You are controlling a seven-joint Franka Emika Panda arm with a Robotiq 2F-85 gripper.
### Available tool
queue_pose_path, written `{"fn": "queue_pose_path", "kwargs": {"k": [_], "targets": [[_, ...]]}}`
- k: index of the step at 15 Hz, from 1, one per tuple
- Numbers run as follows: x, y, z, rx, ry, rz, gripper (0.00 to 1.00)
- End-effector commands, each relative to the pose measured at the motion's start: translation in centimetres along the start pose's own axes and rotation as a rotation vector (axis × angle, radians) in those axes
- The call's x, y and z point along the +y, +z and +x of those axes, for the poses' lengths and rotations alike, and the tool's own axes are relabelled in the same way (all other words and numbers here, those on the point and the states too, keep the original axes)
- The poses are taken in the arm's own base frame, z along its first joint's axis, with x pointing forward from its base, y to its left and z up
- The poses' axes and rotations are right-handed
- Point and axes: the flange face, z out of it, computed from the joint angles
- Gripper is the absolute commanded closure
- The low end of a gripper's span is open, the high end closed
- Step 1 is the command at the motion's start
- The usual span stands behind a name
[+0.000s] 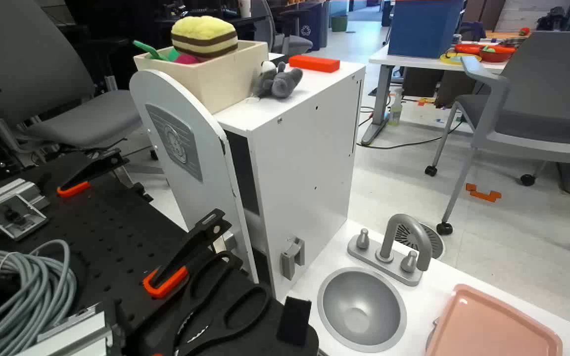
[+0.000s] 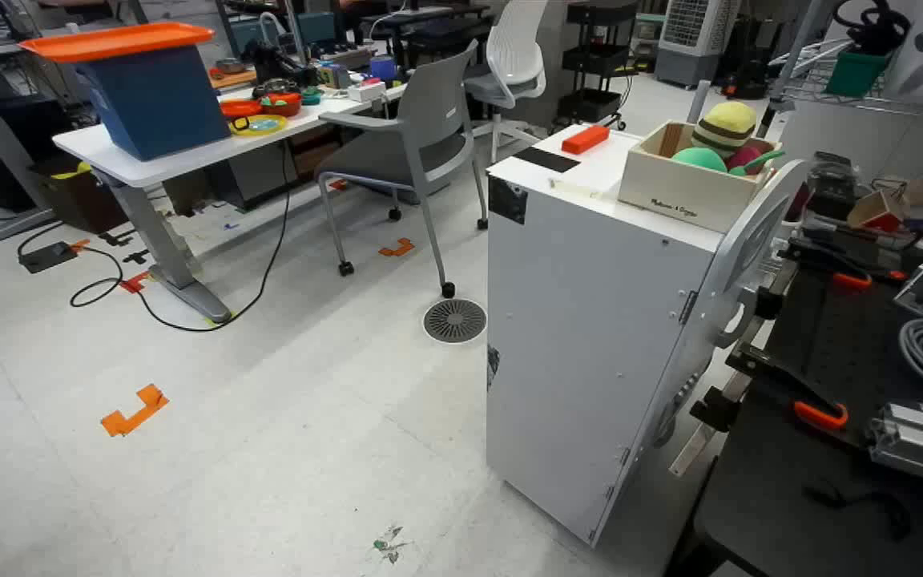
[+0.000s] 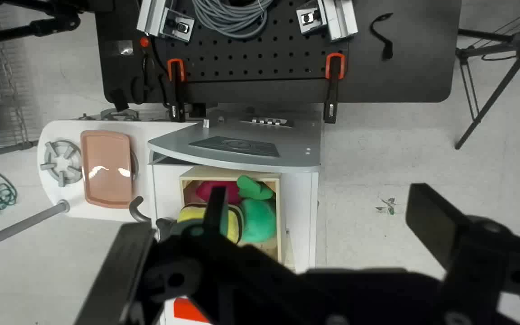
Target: Remove the yellow plushy from the basket and put it on top of the cupboard
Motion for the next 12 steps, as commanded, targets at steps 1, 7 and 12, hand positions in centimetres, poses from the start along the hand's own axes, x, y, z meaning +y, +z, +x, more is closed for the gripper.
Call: {"fn": "queue_pose_path", "kwargs": {"k": [1,7,12], "targets": [[0.0,-0.1,0.0,0.001,0.000,0.000,0.00],[0.0,-0.3,0.0,0.004,0.000,0.001,0.00],[0.6,-1.5,1.5,0.013,0.101,0.075,0.00]]}}
